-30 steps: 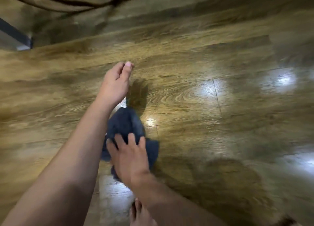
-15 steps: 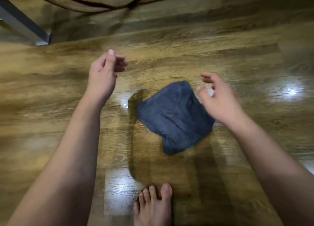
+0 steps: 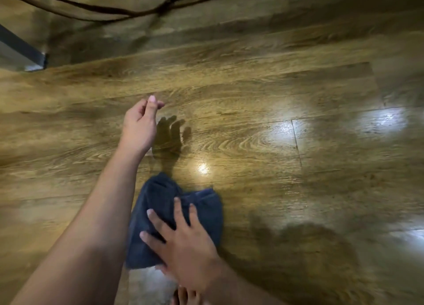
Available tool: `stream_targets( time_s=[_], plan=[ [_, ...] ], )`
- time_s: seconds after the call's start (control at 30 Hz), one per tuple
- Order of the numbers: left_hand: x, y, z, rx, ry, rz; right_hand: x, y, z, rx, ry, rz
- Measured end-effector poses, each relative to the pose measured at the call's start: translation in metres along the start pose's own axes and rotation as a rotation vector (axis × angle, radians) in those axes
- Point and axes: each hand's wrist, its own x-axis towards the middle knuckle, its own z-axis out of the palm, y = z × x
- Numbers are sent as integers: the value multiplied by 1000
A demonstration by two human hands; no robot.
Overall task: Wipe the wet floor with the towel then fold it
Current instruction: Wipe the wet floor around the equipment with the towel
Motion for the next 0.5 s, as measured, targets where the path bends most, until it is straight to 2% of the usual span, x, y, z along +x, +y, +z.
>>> stream_targets(
  time_s=[0.07, 0.13, 0.2, 0.3, 0.37, 0.43, 0.5],
  plan=[
    [1, -7, -1, 22, -2, 19, 13, 9, -8, -30, -31, -33],
    [4, -14, -6, 32, 43, 39, 29, 32, -26, -104, 24, -9],
    [5, -24, -11, 27, 108, 46, 50, 72, -52, -164, 103, 103],
    [-5, -29, -1, 66, 160, 72, 73, 149, -103, -142, 175, 386],
    [-17, -24, 24, 229, 31, 189, 68, 202, -135, -105, 170, 513],
    [-27, -11, 59, 427, -171, 319, 41, 249, -153, -150, 130, 533],
    [-31, 14, 92, 515, -326, 387, -4, 284, -163, -197, 74, 526]
  ],
)
